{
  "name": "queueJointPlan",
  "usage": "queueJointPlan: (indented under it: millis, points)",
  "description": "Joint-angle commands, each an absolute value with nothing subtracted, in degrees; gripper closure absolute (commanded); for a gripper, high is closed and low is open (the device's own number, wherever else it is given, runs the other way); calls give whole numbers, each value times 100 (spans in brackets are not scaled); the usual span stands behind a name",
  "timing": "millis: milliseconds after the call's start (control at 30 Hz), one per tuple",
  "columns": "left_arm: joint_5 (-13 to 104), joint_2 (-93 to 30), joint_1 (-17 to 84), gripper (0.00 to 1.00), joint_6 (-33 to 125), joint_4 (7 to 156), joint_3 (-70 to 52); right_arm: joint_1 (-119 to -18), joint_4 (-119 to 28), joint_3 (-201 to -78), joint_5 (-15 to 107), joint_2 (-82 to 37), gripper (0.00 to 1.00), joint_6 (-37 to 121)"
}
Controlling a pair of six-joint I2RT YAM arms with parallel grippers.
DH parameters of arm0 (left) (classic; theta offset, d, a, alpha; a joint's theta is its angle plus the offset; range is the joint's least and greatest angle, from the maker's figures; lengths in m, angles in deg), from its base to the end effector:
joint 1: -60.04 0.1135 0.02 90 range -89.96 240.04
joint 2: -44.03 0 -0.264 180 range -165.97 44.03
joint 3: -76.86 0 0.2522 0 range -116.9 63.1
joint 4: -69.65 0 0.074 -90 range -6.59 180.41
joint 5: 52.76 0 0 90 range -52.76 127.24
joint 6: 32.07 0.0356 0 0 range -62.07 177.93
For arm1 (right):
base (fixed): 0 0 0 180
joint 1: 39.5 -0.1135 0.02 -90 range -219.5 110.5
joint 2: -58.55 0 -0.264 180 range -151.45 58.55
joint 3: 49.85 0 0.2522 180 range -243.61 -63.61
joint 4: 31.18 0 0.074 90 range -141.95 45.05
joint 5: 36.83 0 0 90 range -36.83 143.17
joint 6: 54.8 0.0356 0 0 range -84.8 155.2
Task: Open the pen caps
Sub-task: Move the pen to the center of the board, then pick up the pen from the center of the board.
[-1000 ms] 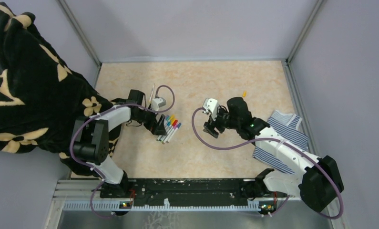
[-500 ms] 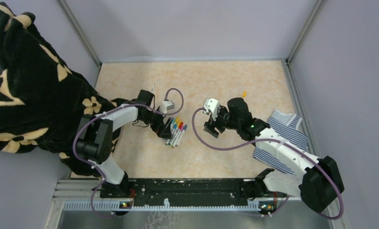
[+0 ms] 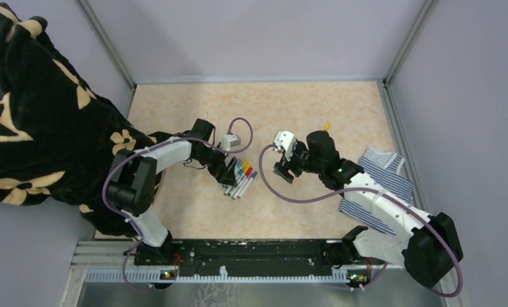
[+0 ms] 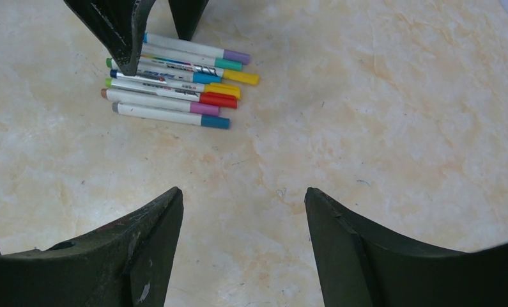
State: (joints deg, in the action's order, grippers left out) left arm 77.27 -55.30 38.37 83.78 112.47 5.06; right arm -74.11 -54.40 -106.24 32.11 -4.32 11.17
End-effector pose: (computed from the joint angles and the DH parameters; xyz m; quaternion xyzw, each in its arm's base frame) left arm 0.2894 -0.1396 0.1621 0.4265 0.8238 -0.3312 0.1725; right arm 0.1930 0.1487 0.2669 -0.4963 0.6963 0.2029 0.4771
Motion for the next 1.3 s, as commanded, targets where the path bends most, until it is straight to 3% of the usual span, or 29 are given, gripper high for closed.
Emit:
queueJointPlan:
  millis: [0,133,500,900,1267]
  points:
    - [7392,-5506,3796,1,8158,11067,614,-7447,-5196,-10588,3194,-231,30,1059]
    - [6792,-5379,3805,2,7949,10780,690,-7448,-5180,-10572,3205,-234,30,1070]
    - [6038,-5496,3808,20,7797,10468,733,-7448,-5130,-10703,3426,-258,28,1440]
    - [5925,-5498,3877,40,7826,10390,817,-7449,-6830,-13406,4288,-676,21,3039]
    - [5662,-5840,3870,42,7816,10459,696,-7452,-8134,-15731,4394,-1343,13,4710]
